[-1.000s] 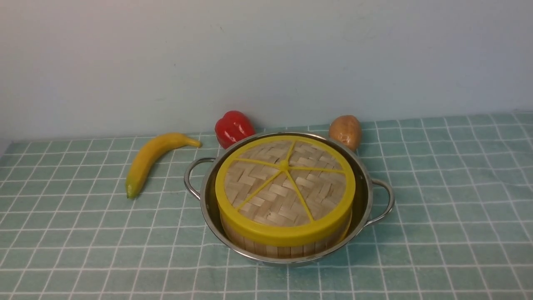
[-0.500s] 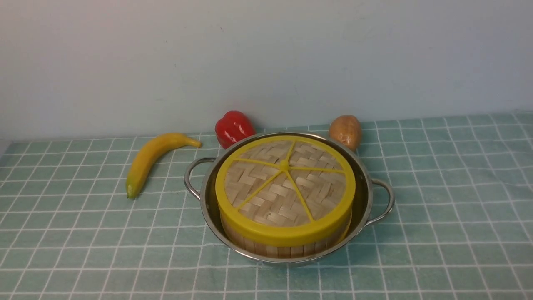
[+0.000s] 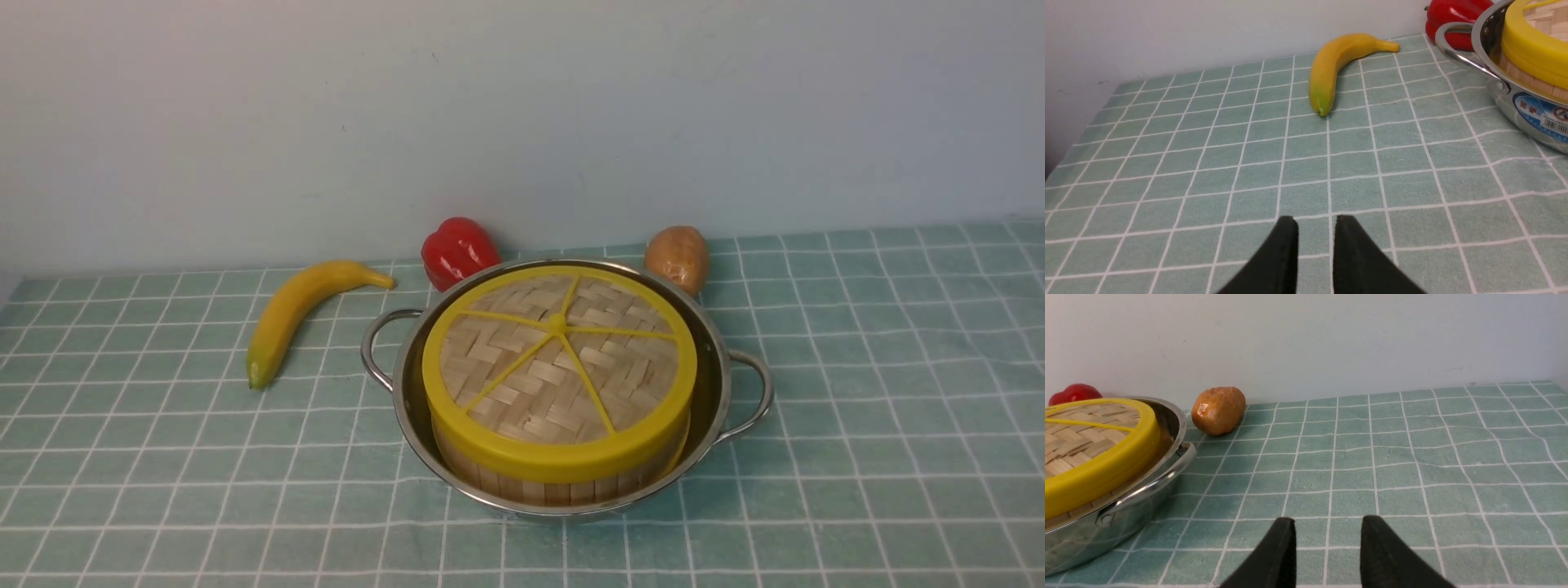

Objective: Place the steamer in the pot on the blue tablecloth, and put the lid on the steamer.

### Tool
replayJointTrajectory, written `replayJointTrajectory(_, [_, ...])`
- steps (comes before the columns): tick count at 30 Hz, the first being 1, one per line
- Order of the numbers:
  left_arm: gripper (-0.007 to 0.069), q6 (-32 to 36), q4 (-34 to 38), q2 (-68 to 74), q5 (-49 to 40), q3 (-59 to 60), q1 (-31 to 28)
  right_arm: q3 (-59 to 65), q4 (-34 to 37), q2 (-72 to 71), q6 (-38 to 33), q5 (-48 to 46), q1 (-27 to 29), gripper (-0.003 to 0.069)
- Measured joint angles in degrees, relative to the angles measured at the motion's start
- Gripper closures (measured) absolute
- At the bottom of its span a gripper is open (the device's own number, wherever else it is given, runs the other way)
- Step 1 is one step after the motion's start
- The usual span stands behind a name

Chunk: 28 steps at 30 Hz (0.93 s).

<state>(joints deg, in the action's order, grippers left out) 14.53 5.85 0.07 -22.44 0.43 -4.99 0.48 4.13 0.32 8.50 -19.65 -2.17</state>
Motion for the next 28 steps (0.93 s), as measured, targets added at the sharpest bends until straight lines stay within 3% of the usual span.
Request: replayJointTrajectory(28, [0.0444, 0.0, 0.0, 0.0, 0.0, 0.0, 0.0, 0.0, 0.0, 0.0, 0.0, 0.0, 0.0, 0.0416])
